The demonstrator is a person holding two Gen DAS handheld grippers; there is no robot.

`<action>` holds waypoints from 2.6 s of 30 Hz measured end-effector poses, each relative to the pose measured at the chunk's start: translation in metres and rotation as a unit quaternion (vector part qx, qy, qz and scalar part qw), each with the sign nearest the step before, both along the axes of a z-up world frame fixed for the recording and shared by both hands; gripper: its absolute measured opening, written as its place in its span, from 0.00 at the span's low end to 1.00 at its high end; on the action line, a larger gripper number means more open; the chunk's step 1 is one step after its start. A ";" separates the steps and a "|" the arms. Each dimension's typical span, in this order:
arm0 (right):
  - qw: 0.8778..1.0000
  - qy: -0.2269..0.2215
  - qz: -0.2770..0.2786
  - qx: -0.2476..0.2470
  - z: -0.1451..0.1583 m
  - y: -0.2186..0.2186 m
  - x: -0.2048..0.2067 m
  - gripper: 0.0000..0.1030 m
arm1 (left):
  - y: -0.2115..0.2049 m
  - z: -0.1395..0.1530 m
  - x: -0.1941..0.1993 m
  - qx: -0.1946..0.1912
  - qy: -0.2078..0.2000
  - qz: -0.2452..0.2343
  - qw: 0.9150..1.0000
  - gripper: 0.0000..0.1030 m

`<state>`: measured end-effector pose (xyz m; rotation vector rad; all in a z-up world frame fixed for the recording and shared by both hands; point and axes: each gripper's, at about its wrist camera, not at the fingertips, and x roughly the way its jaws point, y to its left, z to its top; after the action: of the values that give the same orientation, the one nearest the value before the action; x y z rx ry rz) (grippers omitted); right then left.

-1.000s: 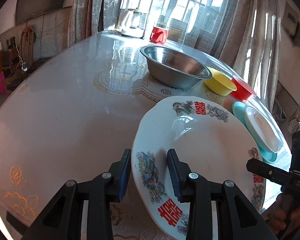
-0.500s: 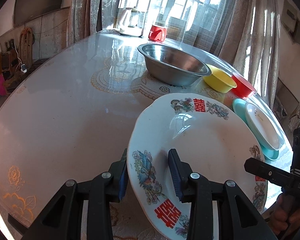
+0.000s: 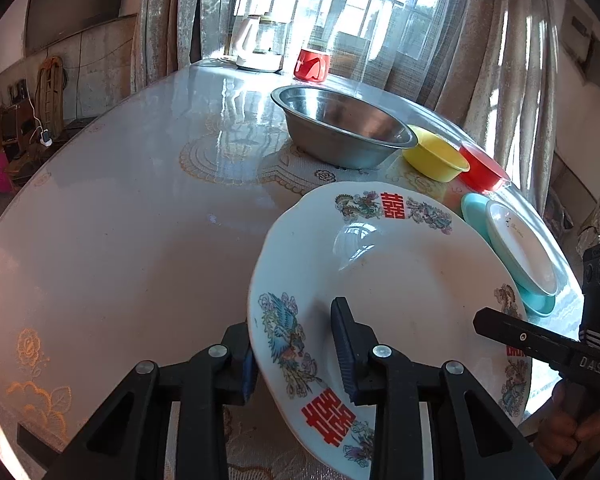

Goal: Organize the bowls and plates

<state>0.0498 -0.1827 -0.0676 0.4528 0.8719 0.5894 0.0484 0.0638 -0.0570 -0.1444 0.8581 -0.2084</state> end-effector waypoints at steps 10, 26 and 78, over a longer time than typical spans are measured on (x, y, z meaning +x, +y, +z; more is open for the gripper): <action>1.000 0.001 0.001 -0.022 0.003 0.003 0.002 0.23 | -0.001 0.001 -0.008 0.005 0.001 -0.006 1.000 0.32; 0.998 -0.019 0.002 -0.068 0.007 0.002 -0.003 0.22 | -0.010 0.001 -0.010 0.004 -0.012 -0.027 1.000 0.31; 0.979 -0.066 -0.176 -0.074 0.055 -0.133 -0.037 0.24 | -0.179 0.054 0.035 -0.014 -0.055 -0.199 0.978 0.32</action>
<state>0.0125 -0.3152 -0.0125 0.4160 0.6827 0.2235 0.0834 -0.1157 -0.0026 0.0148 0.7666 -0.5996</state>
